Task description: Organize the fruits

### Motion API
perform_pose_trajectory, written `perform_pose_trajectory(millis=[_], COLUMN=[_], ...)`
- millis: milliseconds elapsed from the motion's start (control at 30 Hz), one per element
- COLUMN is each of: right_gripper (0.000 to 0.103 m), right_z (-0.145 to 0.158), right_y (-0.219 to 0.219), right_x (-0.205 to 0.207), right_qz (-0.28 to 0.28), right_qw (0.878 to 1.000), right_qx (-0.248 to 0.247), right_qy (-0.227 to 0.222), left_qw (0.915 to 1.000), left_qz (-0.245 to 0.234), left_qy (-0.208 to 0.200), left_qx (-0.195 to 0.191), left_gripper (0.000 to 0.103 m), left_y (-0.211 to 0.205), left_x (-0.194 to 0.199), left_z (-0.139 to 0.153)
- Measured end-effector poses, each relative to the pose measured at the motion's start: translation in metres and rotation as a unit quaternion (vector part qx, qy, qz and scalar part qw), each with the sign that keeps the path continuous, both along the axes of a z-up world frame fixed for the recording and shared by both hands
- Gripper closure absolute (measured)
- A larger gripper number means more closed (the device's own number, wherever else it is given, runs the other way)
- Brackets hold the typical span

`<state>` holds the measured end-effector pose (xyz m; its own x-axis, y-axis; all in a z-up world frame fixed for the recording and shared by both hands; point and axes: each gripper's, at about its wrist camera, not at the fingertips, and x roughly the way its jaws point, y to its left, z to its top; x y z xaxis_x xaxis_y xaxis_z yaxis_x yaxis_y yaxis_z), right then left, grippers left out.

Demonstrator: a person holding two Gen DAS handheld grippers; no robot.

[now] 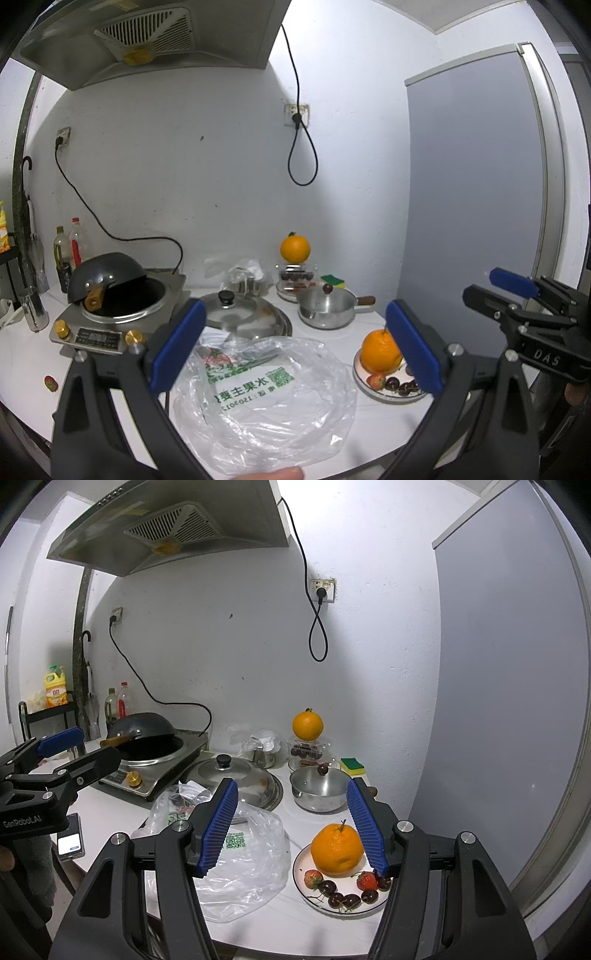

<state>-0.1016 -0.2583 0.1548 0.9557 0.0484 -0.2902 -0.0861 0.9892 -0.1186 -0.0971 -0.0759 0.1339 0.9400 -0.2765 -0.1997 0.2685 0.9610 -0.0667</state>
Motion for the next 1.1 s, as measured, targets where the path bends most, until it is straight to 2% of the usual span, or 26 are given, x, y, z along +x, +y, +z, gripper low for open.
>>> perform_pose_trajectory(millis=[1100], right_gripper=[0.038], right_z=[-0.0024], right_y=[0.0025], right_x=[-0.0010], right_qz=[-0.004], right_qw=[1.000], right_qx=[0.000], right_qy=[0.002], left_qw=[1.0000], left_qz=[-0.006], left_qy=[0.000], left_qx=[0.001], left_gripper=[0.004], left_y=[-0.0026], left_x=[0.0005], left_z=[-0.0001])
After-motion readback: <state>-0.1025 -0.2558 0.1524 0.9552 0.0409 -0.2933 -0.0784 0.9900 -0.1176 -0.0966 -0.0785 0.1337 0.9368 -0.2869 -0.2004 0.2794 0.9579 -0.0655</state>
